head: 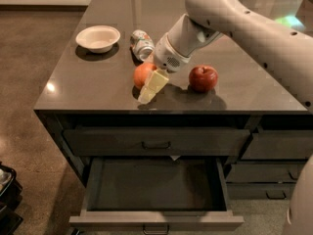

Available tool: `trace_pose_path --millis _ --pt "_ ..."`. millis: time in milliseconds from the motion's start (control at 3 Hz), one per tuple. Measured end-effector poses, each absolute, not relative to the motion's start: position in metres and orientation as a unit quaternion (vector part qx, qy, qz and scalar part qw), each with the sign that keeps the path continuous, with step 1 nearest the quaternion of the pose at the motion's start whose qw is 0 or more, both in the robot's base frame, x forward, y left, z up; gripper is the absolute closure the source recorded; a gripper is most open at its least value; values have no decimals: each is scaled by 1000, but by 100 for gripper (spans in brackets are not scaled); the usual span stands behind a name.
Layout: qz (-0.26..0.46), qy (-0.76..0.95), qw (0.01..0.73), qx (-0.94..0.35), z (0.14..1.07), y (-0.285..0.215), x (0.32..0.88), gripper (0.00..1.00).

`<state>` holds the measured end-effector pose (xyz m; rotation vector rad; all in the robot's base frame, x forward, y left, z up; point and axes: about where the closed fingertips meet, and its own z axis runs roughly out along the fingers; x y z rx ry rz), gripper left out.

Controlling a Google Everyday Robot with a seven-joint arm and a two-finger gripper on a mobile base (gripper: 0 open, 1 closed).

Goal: Place orange into middle drawer

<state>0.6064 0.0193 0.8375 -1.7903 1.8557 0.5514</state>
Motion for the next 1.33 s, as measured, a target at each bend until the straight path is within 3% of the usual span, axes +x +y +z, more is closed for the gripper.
trace_pose_path --millis 1000,1333 --pt "209 676 248 -662 837 23 606 89" --pt "233 659 253 -669 863 15 579 100"
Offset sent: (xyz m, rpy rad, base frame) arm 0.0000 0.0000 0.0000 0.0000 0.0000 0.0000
